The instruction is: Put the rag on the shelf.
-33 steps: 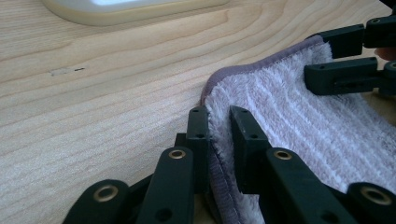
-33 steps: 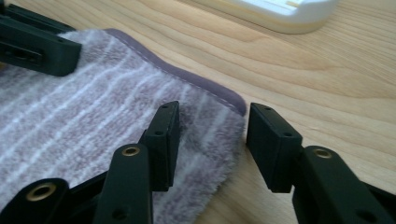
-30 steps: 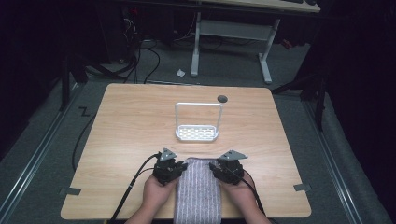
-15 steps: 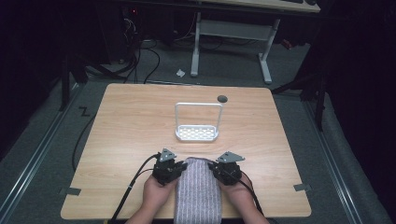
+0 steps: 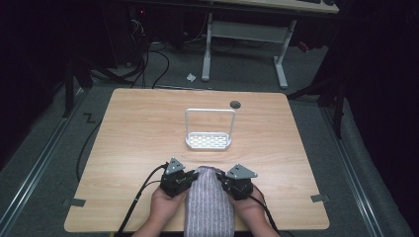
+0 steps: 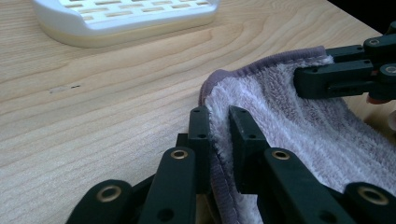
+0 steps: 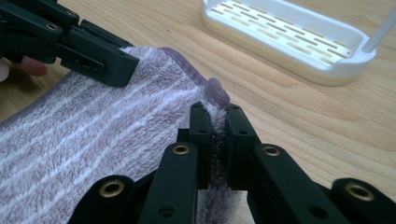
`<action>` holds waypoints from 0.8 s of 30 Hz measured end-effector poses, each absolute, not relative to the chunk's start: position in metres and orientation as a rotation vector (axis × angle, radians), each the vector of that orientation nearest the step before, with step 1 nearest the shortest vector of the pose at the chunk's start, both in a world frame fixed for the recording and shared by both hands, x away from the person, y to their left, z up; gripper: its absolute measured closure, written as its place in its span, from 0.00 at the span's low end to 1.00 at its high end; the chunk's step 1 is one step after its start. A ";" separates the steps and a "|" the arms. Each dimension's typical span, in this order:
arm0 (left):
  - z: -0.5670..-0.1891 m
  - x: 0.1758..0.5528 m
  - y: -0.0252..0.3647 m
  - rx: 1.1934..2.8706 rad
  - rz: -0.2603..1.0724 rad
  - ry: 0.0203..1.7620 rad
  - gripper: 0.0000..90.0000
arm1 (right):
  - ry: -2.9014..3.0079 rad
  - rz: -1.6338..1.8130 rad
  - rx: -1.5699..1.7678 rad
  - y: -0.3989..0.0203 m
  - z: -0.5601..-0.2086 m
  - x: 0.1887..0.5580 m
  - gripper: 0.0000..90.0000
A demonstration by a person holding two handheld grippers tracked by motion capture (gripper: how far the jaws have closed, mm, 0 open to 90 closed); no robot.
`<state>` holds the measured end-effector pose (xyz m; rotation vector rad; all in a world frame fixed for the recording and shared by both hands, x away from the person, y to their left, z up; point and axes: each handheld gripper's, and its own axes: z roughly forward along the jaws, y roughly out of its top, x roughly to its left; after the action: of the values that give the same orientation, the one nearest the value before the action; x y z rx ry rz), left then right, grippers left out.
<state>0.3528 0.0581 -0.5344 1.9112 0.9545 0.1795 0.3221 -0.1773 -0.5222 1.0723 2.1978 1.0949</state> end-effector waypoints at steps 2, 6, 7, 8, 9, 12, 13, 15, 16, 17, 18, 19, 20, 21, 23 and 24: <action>-0.533 0.350 0.058 1.903 0.207 0.938 0.89 | 2.179 1.102 1.072 -0.178 -0.521 0.321 0.93; -0.530 0.345 0.054 1.918 0.273 0.898 0.89 | 2.155 1.131 1.087 -0.178 -0.517 0.321 0.93; -0.524 0.341 0.052 1.914 0.306 0.878 0.89 | 2.137 1.144 1.075 -0.177 -0.511 0.319 0.93; -0.521 0.341 0.052 1.890 0.302 0.885 0.89 | 2.130 1.155 1.074 -0.177 -0.509 0.319 0.93; -0.516 0.340 0.054 1.865 0.294 0.893 0.89 | 2.121 1.169 1.071 -0.177 -0.506 0.319 0.93; -0.503 0.337 0.058 1.821 0.305 0.893 0.89 | 2.107 1.199 1.067 -0.178 -0.497 0.318 0.93; -0.499 0.336 0.059 1.814 0.315 0.892 0.89 | 2.101 1.211 1.070 -0.179 -0.494 0.318 0.93; -0.494 0.335 0.060 1.805 0.326 0.891 0.89 | 2.094 1.211 1.071 -0.180 -0.491 0.318 0.93; -0.487 0.333 0.062 1.781 0.337 0.885 0.89 | 2.080 1.221 1.067 -0.182 -0.484 0.318 0.93; -0.484 0.333 0.063 1.772 0.336 0.883 0.89 | 2.074 1.225 1.067 -0.183 -0.481 0.318 0.93; -0.481 0.333 0.063 1.764 0.342 0.879 0.89 | 2.068 1.239 1.068 -0.184 -0.478 0.319 0.93; -0.477 0.332 0.064 1.758 0.352 0.875 0.89 | 2.061 1.248 1.071 -0.184 -0.475 0.319 0.93; -0.474 0.332 0.064 1.751 0.362 0.869 0.89 | 2.050 1.252 1.063 -0.184 -0.472 0.319 0.93; -0.470 0.332 0.065 1.744 0.366 0.864 0.89 | 2.039 1.259 1.056 -0.184 -0.469 0.320 0.93; -0.463 0.332 0.065 1.730 0.378 0.855 0.89 | 2.019 1.278 1.046 -0.184 -0.462 0.321 0.93; -0.459 0.332 0.066 1.724 0.381 0.852 0.89 | 2.009 1.281 1.036 -0.183 -0.459 0.321 0.93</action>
<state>0.3325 0.0656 -0.4594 1.7238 0.8519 0.3806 0.3213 -0.1829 -0.4589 1.0362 2.0090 1.2810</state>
